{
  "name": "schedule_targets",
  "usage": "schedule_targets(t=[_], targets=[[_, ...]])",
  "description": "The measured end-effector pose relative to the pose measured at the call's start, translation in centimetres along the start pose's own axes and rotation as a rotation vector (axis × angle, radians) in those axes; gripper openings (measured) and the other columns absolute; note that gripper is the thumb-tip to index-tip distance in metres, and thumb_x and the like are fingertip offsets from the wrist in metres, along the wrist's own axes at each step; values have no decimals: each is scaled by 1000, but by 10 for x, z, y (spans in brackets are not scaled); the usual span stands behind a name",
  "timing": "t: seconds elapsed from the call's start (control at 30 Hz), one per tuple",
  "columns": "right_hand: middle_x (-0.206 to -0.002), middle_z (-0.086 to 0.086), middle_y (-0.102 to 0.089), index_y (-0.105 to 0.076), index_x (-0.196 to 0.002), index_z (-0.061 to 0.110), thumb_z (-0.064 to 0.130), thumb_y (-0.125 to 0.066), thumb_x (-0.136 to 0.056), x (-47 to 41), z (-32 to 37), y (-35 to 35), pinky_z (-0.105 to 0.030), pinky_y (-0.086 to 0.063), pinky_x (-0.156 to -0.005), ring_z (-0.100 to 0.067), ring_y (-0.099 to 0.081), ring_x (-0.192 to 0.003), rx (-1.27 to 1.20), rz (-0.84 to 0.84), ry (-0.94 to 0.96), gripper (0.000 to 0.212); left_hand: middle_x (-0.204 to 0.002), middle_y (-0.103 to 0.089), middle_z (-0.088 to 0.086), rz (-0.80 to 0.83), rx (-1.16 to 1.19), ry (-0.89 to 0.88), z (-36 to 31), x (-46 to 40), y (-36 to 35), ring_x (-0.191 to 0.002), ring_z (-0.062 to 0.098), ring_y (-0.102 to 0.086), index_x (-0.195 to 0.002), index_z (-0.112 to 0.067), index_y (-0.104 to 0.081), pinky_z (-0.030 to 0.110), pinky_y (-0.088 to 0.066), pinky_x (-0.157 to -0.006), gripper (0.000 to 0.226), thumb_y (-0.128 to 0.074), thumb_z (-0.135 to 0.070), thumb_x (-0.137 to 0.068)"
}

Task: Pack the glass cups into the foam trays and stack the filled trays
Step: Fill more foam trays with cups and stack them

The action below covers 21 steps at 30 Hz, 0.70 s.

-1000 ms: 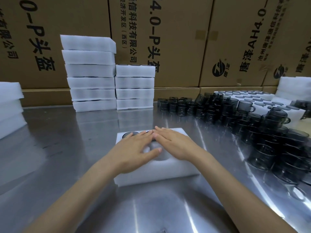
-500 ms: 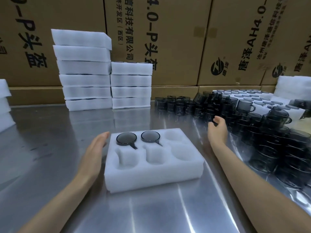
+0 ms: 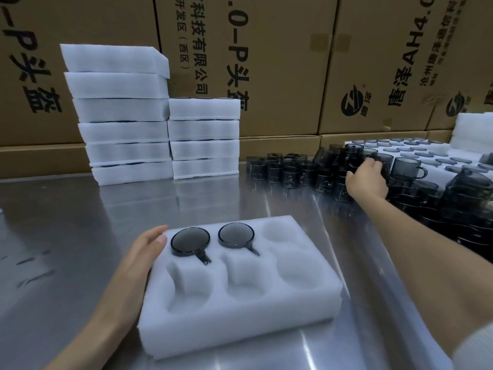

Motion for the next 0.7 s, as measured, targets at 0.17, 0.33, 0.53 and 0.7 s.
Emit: schedule_targets(t=[0.17, 0.33, 0.53, 0.7], targets=[[-131, -19, -39, -46, -125, 0, 33, -49, -97, 7, 1, 2, -39, -35, -73, -43, -53, -107, 21, -37, -29, 43, -106, -70, -11, 6, 25, -3, -1, 0, -2, -96, 8, -67, -107, -43, -65, 39, -47, -81, 51, -59, -66, -61], [-115, -12, -49, -59, -102, 9, 39, -48, -96, 42, 21, 20, -38, -40, -74, -37, -56, -93, -229, -96, 136, 32, -109, -68, -13, 15, 3, -6, -8, 5, -4, -101, 9, -65, -105, -44, -64, 40, -47, -90, 50, -57, -67, -61], [-82, 5, -58, -60, -80, 23, 33, -61, -88, 125, 55, 61, -29, -41, -63, -11, -53, -73, -525, 42, 585, 14, -113, -64, -18, 13, -62, 4, -20, 15, -6, -109, 7, -59, -109, -46, -59, 40, -42, -101, 47, -53, -66, -66], [-78, 7, -44, -45, -76, 26, 32, -50, -94, 182, 54, 67, -30, -34, -61, -4, -44, -70, -313, 291, 799, 20, -127, -56, -10, 22, -86, -1, -23, 18, -10, -121, 14, -51, -126, -29, -52, 42, -36, -108, 34, -55, -35, -93]])
Point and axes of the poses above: each hand's wrist, its own x-axis away from the middle knuckle, its own y-axis out of the back of the hand, z = x × y, the point moved 2 cm from there along -x, towards the middle knuckle
